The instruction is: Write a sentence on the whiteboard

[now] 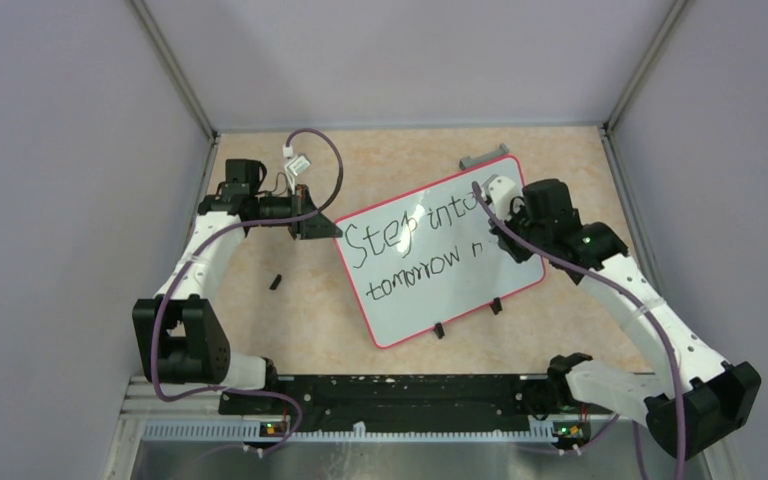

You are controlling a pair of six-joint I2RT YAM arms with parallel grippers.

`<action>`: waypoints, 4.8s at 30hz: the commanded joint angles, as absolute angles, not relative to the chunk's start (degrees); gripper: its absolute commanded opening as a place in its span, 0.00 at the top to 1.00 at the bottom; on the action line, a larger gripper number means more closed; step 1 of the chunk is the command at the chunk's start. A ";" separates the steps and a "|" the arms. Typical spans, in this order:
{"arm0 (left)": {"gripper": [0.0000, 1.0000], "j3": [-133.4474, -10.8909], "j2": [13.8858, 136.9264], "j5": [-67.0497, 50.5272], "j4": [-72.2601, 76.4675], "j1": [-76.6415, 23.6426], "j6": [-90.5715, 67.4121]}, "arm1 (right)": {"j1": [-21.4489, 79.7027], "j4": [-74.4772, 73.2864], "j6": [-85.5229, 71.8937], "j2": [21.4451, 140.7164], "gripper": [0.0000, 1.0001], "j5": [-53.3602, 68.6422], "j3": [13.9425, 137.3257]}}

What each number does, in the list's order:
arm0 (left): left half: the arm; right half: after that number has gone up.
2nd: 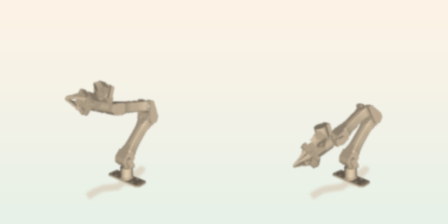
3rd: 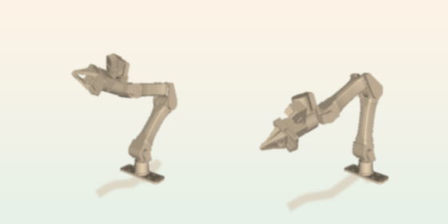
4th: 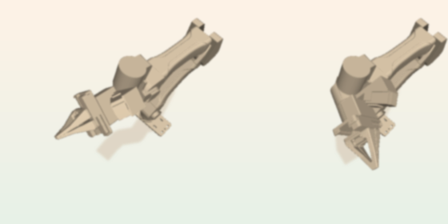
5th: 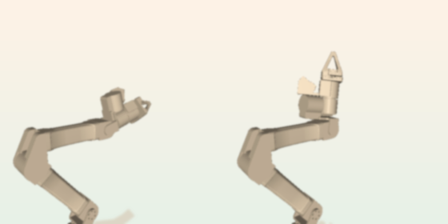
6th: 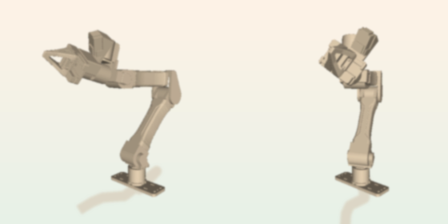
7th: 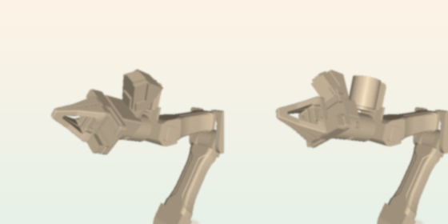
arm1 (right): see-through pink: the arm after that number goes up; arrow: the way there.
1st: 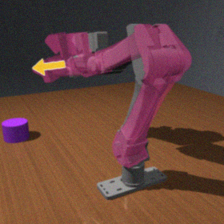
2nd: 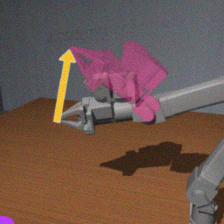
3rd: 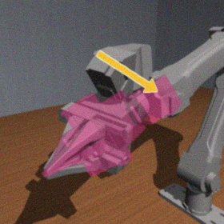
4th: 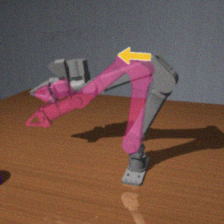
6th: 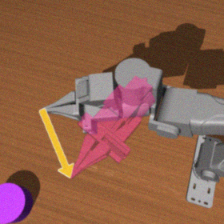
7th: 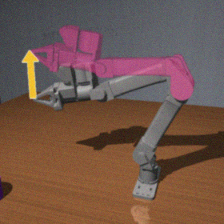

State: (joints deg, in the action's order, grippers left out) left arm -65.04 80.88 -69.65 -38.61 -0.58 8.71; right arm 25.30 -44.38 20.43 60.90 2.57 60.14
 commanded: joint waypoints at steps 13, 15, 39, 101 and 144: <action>1.00 -64.76 80.77 -67.67 -38.67 -1.32 11.77 | 24.70 -41.09 19.81 63.42 1.00 5.05 63.69; 1.00 -64.77 80.93 -67.60 -38.67 -1.25 11.74 | 24.72 -41.58 20.07 63.23 1.00 5.22 63.13; 1.00 -64.81 81.45 -67.92 -38.67 -1.29 11.68 | 24.70 -43.46 23.31 61.08 1.00 0.23 59.70; 1.00 -64.29 81.17 -67.81 -38.50 -1.35 11.82 | 24.72 -42.52 22.64 60.94 1.00 3.36 55.74; 1.00 -64.60 81.47 -68.01 -38.57 -1.33 11.85 | 24.79 -42.28 21.09 61.24 1.00 6.45 60.97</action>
State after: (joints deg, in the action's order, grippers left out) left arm -65.01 80.88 -69.84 -39.03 -0.58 8.97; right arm 25.26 -41.60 20.86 61.58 5.69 58.63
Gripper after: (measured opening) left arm 0.027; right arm 0.086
